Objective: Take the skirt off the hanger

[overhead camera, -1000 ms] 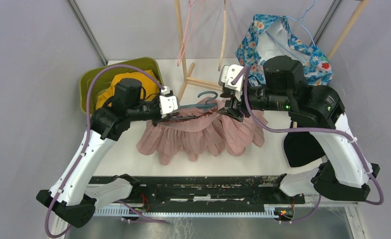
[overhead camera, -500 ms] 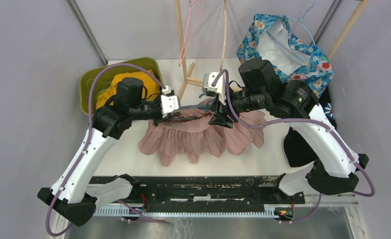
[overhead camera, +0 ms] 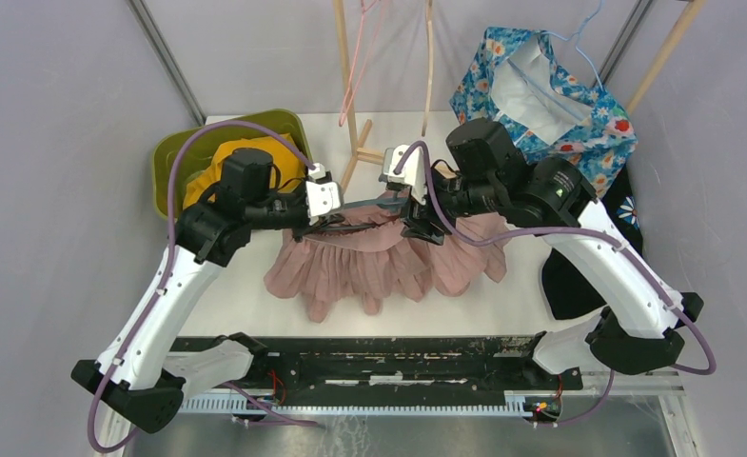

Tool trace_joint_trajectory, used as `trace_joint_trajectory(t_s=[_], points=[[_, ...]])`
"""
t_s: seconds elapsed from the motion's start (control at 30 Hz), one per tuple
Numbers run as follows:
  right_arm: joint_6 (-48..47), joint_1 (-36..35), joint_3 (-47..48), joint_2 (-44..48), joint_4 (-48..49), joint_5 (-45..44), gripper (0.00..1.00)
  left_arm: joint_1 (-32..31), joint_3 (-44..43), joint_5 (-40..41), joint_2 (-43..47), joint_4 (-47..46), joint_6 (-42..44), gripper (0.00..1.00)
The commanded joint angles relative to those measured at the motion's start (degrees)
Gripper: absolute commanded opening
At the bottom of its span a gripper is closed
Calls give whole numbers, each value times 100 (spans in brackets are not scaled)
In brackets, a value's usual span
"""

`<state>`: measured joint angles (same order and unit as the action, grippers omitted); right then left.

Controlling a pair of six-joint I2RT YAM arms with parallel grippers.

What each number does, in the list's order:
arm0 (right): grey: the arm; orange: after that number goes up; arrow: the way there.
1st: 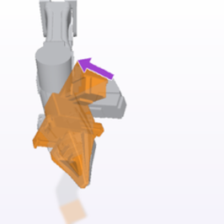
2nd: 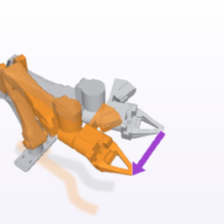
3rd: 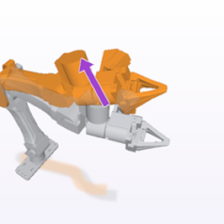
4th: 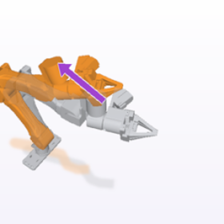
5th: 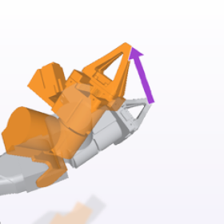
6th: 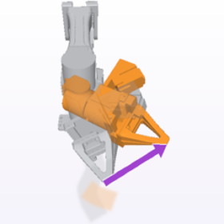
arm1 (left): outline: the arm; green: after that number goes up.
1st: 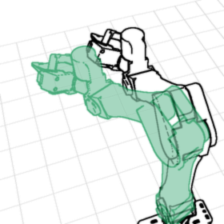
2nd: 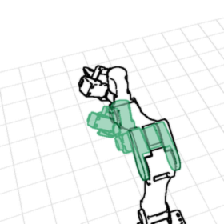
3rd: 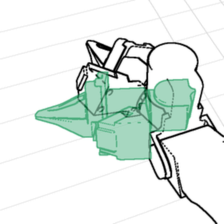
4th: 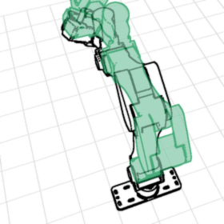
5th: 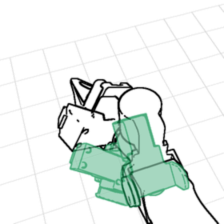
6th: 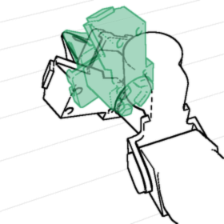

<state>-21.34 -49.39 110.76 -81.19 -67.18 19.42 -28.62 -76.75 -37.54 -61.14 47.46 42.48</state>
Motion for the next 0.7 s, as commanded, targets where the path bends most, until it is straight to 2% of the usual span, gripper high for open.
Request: trace_joint_trajectory(t_s=[0.0,0.4,0.67], points=[[-182,17,-175,247,535,-759,58,-21,-163,-408,267,-427,13,3],[-474,40,-897,854,1846,-2354,57,-21,-211,-532,279,-350,-9,3],[-414,52,-769,769,1965,-1923,57,-25,-141,-471,287,-369,-3,3]])
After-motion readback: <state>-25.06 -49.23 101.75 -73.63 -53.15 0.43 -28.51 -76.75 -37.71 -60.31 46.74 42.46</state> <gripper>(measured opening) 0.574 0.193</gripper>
